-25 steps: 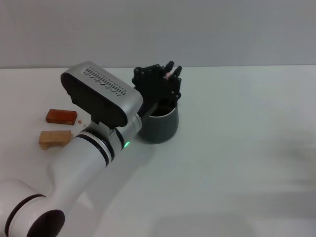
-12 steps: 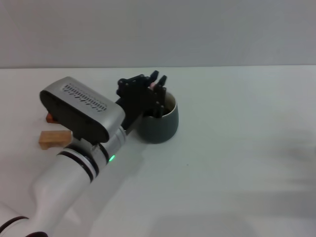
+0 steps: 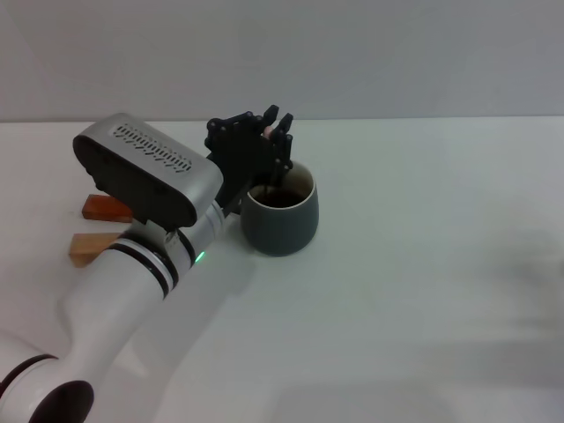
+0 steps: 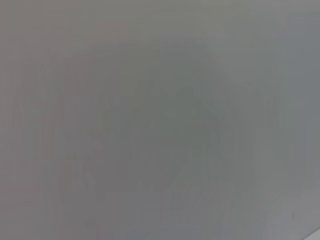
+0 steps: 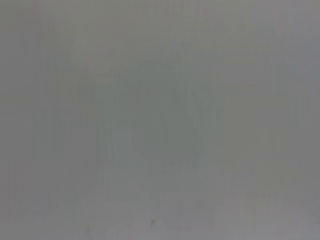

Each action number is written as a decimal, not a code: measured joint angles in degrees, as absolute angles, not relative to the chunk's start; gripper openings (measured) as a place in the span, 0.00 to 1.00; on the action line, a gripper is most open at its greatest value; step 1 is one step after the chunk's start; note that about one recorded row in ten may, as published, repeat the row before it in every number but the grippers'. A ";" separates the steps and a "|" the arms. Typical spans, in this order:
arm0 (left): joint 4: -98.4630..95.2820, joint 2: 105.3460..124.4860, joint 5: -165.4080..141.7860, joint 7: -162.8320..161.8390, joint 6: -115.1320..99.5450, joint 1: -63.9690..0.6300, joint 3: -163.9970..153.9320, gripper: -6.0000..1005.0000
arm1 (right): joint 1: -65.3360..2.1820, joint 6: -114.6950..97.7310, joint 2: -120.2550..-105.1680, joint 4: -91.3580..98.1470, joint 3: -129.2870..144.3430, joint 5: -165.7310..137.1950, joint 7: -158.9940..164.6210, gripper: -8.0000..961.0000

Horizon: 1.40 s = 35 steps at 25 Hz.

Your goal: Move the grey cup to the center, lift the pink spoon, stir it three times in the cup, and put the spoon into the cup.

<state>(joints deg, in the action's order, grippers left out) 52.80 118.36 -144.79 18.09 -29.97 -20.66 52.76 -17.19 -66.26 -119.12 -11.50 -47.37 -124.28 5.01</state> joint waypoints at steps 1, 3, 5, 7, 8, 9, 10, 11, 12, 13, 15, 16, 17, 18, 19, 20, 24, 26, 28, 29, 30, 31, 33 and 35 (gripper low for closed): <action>52.80 118.36 -144.79 18.09 -29.97 -20.66 52.76 0.14 | -17.19 -66.26 -119.12 -11.50 -47.37 -124.28 5.01 0.01; 53.09 118.41 -144.72 17.57 -30.66 -20.53 52.66 0.15 | -17.16 -66.26 -119.13 -11.52 -47.37 -124.28 5.01 0.01; 53.26 118.36 -144.75 16.52 -31.57 -20.36 52.65 0.15 | -17.16 -66.27 -119.15 -11.56 -47.38 -124.28 5.01 0.01; 53.00 118.27 -144.85 15.50 -33.27 -20.15 52.64 0.22 | -17.14 -66.27 -119.17 -11.61 -47.38 -124.28 5.01 0.01; 53.00 118.27 -144.85 15.50 -33.27 -20.15 52.64 0.25 | -17.14 -66.27 -119.17 -11.61 -47.38 -124.28 5.01 0.01; 52.94 118.25 -144.93 15.48 -34.35 -19.92 52.64 0.29 | -17.13 -66.28 -119.18 -11.61 -47.37 -124.28 5.01 0.01; 52.87 118.24 -145.11 15.59 -35.64 -19.62 52.64 0.32 | -17.11 -66.28 -119.18 -11.61 -47.38 -124.28 5.01 0.01; 52.70 118.26 -145.33 15.89 -37.09 -19.38 52.67 0.36 | -17.11 -66.28 -119.18 -11.61 -47.38 -124.28 5.01 0.01; 51.37 118.37 -145.74 17.42 -43.62 -18.55 53.46 0.39 | -16.99 -66.28 -119.17 -11.66 -47.38 -124.28 5.01 0.01; 51.37 118.37 -145.74 17.42 -43.62 -18.55 53.46 0.42 | -16.99 -66.28 -119.17 -11.66 -47.38 -124.28 5.01 0.01; 49.63 118.47 -145.69 18.61 -51.01 -17.67 54.74 0.48 | -16.82 -66.32 -119.14 -11.79 -47.37 -124.28 5.01 0.01; 48.87 118.50 -145.61 18.64 -54.61 -17.06 55.64 0.51 | -16.74 -66.37 -119.13 -11.83 -47.37 -124.28 5.01 0.01; 48.16 118.46 -145.35 18.21 -59.00 -15.52 57.81 0.54 | -16.59 -66.51 -119.12 -11.85 -47.37 -124.27 5.01 0.01; 48.16 118.46 -145.35 18.21 -59.00 -15.52 57.81 0.57 | -16.59 -66.51 -119.12 -11.85 -47.37 -124.27 5.01 0.01; 48.14 118.42 -145.28 18.07 -59.78 -14.59 59.29 0.60 | -16.49 -66.62 -119.12 -11.86 -47.37 -124.25 5.01 0.01; 47.65 118.33 -145.25 17.99 -60.10 -12.87 61.95 0.65 | -16.32 -66.75 -119.11 -11.88 -47.37 -124.19 5.01 0.01; 44.17 118.27 -145.26 16.56 -60.63 -10.73 65.45 0.83 | -15.55 -68.13 -119.00 -11.83 -47.94 -123.96 5.01 0.01; 39.84 118.19 -145.24 12.28 -62.54 -9.60 67.82 0.83 | -15.33 -68.66 -118.98 -11.72 -48.07 -123.89 5.01 0.01; 33.76 118.20 -145.26 5.43 -65.82 -9.20 70.30 0.84 | -14.93 -69.72 -118.95 -11.52 -48.46 -123.75 5.01 0.01; 28.05 118.23 -145.26 -0.25 -68.36 -9.19 72.69 0.84 | -14.72 -70.36 -118.94 -11.42 -48.77 -123.71 5.01 0.01; 24.80 118.23 -145.29 -3.62 -69.45 -9.25 74.29 0.84 | -14.51 -70.87 -118.94 -11.36 -49.10 -123.70 5.01 0.01; 24.80 118.23 -145.29 -3.62 -69.45 -9.25 74.29 0.84 | -14.36 -71.25 -118.94 -11.36 -49.36 -123.69 5.01 0.01; 20.93 118.26 -145.26 -7.10 -70.17 -9.37 76.54 0.84 | -14.02 -71.93 -118.93 -11.35 -49.77 -123.67 5.01 0.01; 17.96 118.32 -145.29 -8.76 -70.99 -9.43 78.21 0.84 | -13.76 -72.26 -118.92 -11.29 -49.86 -123.65 5.01 0.01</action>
